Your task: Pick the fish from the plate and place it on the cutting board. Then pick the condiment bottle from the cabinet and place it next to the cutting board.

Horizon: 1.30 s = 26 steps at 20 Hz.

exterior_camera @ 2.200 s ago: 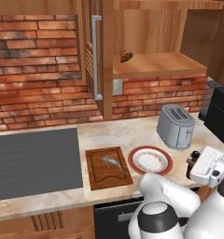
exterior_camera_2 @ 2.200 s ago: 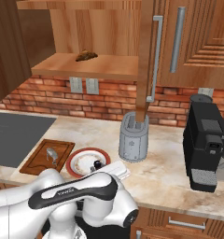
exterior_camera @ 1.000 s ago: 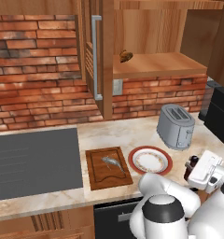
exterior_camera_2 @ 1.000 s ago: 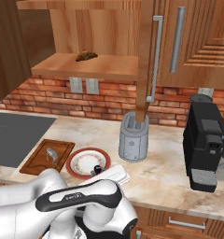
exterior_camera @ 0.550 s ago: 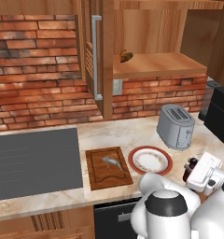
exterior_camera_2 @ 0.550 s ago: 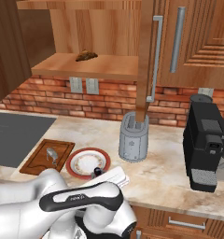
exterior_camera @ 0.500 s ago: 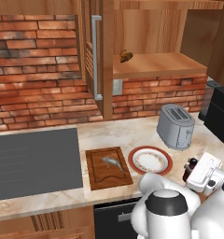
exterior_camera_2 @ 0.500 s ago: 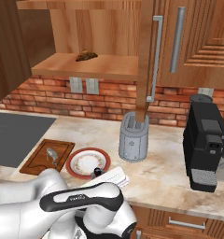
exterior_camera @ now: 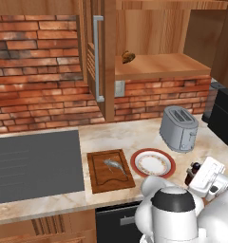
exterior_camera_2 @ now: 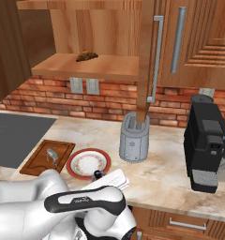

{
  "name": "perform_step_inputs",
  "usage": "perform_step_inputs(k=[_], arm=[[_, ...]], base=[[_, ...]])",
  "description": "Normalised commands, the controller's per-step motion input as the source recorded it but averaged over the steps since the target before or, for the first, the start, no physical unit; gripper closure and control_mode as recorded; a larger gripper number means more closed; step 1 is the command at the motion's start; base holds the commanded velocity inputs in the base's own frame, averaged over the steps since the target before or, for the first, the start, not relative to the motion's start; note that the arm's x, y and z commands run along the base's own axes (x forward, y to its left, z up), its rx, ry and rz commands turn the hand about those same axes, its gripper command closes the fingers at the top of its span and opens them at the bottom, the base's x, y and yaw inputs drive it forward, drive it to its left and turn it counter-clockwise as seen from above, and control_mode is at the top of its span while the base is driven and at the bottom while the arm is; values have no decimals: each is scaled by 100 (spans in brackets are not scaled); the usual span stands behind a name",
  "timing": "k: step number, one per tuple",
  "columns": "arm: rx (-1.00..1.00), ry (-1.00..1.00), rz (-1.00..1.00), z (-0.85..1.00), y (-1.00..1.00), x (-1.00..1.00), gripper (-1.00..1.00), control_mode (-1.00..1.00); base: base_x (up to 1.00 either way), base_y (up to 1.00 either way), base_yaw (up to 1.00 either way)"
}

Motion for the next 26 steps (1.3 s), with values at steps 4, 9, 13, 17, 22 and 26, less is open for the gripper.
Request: perform_step_inputs(k=[4,9,13,17,22,26], arm=[[0,-3,0,-5,0,0,100,-100],[0,-3,0,-5,0,0,100,-100],[0,-1,0,-4,0,0,100,-100],[0,0,0,-2,0,0,100,-100],[0,0,0,0,0,0,100,-100],[0,0,0,0,0,2,100,-100]], base=[[0,0,0],[0,0,0],[0,0,0],[0,0,0],[0,0,0],[0,0,0]])
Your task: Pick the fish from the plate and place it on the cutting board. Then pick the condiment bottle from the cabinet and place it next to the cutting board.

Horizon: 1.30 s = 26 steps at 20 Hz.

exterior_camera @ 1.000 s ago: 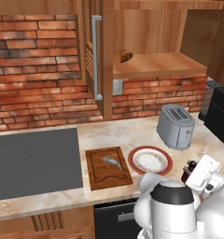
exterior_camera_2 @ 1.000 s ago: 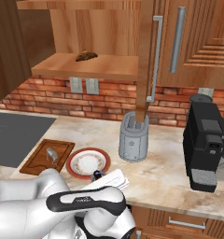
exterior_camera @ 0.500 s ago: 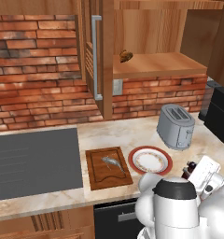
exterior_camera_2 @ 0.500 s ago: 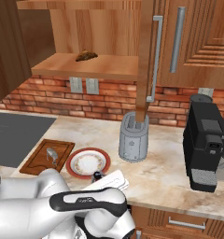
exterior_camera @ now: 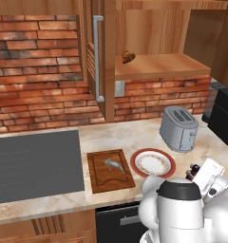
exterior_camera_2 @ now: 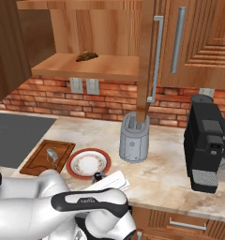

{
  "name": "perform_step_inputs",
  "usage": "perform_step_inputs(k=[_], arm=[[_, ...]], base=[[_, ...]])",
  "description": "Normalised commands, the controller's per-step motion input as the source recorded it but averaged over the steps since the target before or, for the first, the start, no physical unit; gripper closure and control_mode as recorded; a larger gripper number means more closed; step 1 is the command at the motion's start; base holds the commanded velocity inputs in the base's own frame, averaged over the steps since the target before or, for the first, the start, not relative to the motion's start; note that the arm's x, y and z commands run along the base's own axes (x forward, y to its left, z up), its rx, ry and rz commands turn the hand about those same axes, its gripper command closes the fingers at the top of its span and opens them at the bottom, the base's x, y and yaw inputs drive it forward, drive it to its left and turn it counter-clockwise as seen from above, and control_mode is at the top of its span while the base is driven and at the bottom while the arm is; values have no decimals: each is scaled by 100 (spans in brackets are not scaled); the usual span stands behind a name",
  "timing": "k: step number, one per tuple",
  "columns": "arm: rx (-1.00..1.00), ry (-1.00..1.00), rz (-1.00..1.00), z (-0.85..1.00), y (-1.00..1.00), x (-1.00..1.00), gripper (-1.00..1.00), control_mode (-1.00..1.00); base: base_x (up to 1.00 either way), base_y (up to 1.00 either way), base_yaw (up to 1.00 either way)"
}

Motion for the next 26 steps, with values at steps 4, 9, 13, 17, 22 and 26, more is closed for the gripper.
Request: perform_step_inputs(k=[4,9,13,17,22,26], arm=[[0,0,0,0,0,5,100,-100],[0,0,0,0,0,10,100,-100],[0,0,0,-2,0,10,100,-100],[0,0,0,-3,0,6,100,-100],[0,0,0,-3,0,8,100,-100],[0,0,0,-4,0,12,100,-100]], base=[[0,0,0],[0,0,0],[0,0,0],[0,0,0],[0,0,0],[0,0,0]])
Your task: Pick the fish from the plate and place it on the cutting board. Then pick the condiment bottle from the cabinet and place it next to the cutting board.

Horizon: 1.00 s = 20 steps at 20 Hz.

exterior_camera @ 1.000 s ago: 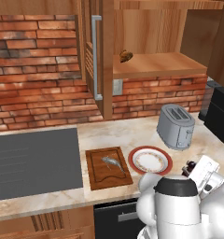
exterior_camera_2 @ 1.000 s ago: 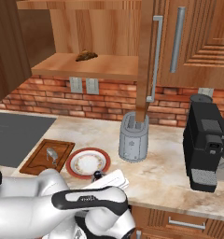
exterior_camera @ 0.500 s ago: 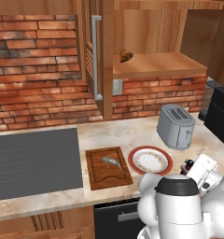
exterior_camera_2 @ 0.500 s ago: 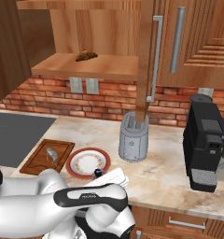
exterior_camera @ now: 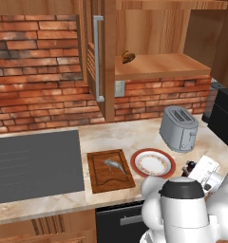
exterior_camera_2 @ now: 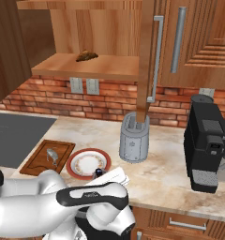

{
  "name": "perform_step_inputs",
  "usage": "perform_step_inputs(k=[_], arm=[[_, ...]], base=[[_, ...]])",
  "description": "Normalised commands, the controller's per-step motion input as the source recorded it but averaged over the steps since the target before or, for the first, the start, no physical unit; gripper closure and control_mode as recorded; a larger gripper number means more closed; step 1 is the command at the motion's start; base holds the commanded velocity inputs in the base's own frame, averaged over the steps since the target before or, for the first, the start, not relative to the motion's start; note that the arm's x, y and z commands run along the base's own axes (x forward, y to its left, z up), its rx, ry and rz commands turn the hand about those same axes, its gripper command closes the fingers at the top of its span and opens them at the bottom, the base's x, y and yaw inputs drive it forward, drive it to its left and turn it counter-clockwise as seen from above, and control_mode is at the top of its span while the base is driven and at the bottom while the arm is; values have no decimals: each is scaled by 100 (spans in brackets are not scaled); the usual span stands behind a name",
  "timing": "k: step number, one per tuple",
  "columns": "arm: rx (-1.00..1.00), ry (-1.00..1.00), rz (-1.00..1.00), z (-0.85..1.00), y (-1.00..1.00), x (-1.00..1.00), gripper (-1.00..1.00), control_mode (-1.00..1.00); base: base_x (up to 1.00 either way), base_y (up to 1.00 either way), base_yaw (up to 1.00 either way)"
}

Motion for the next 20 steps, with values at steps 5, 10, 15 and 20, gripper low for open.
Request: perform_step_inputs(k=[5,10,15,20], arm=[[0,0,0,-4,0,16,100,-100],[0,0,0,-4,0,15,100,-100],[0,0,0,-2,-3,12,100,-100],[0,0,0,0,-7,9,100,-100]], base=[[0,0,0],[0,0,0],[0,0,0],[0,0,0]])
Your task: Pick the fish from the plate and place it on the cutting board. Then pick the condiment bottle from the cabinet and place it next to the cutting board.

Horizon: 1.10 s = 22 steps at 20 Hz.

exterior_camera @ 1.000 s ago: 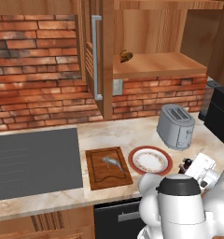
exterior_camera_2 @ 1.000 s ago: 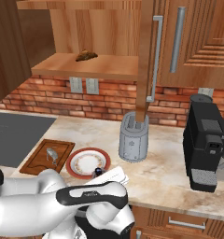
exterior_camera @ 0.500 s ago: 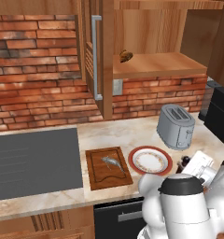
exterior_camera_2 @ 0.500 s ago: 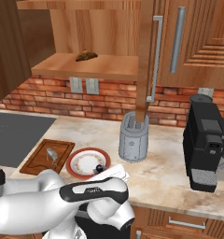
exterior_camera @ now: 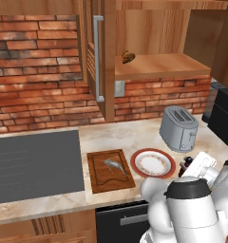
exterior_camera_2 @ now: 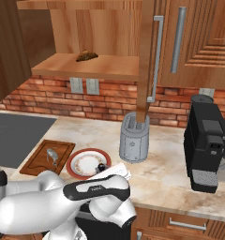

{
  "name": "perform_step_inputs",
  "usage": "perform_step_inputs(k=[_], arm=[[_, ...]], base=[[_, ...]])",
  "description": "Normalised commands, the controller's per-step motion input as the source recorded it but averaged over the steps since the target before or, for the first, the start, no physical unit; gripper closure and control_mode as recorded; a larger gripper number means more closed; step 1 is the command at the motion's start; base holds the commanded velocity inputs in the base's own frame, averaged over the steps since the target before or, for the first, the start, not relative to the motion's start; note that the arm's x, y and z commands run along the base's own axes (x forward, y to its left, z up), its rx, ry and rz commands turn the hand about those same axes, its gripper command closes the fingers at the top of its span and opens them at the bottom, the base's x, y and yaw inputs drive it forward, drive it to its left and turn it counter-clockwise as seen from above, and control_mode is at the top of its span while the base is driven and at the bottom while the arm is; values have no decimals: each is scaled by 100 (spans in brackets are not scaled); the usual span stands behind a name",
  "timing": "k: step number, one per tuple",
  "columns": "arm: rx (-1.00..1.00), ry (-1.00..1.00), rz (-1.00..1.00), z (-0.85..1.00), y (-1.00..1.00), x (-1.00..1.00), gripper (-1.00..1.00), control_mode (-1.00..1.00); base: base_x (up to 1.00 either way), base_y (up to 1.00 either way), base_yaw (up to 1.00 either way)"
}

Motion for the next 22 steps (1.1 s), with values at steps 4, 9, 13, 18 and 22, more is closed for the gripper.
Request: perform_step_inputs(k=[4,9,13,18,22], arm=[[0,0,0,0,-9,3,100,-100],[0,0,0,0,-13,0,100,-100],[0,0,0,-1,-12,0,100,-100],[0,0,0,-5,-13,2,100,-100],[0,0,0,-7,-14,4,100,-100]], base=[[0,0,0],[0,0,0],[0,0,0],[0,0,0],[0,0,0]])
